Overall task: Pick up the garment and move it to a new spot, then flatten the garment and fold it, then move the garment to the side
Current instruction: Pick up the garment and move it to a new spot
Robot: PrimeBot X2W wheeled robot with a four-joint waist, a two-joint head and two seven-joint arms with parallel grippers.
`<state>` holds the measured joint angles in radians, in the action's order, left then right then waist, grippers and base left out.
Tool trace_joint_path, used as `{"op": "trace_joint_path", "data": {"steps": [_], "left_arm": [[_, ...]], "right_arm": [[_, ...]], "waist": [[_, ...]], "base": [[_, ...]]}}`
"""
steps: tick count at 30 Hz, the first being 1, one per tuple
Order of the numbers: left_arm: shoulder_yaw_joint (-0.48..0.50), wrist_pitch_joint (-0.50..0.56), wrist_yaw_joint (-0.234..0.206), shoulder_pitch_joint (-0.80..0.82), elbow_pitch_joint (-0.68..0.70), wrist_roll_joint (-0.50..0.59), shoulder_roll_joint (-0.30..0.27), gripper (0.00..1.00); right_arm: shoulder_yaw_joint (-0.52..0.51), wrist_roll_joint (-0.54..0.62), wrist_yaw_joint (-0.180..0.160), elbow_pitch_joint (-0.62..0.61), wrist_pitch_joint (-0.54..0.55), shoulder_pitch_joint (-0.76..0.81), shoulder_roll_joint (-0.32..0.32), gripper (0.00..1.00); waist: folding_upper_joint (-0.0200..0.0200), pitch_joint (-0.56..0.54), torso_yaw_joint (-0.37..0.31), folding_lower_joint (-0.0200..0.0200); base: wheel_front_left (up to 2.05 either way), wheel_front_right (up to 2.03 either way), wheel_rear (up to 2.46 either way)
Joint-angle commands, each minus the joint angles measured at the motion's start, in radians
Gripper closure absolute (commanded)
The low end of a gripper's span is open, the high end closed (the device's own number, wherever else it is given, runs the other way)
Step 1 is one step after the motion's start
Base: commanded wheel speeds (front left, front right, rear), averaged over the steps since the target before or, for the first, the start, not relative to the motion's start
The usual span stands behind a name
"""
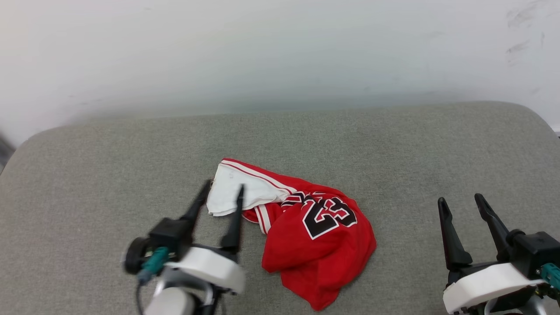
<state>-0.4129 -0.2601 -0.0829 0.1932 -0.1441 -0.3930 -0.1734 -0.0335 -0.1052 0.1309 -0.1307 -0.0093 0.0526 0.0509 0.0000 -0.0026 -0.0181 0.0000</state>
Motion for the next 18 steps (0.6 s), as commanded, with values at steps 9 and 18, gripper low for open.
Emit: {"op": "trace_joint_path", "data": {"steps": [9, 18], "left_arm": [[0.196, -0.005, -0.015, -0.137, 0.016, 0.034, -0.074, 0.0], [0.207, -0.005, 0.03, -0.179, -0.047, 0.032, -0.089, 0.0]], "right_arm": [[0.001, -0.016, 0.0, -0.027, 0.015, 0.042, -0.001, 0.0], [0.008, -0.012, 0.0, -0.036, 0.023, 0.054, -0.001, 0.0]], "waist": [[0.0, -0.022, 0.012, 0.0], [0.0, -0.032, 0.022, 0.0]], "base": [[0.0, 0.0, 0.0], [0.0, 0.0, 0.0]]}}
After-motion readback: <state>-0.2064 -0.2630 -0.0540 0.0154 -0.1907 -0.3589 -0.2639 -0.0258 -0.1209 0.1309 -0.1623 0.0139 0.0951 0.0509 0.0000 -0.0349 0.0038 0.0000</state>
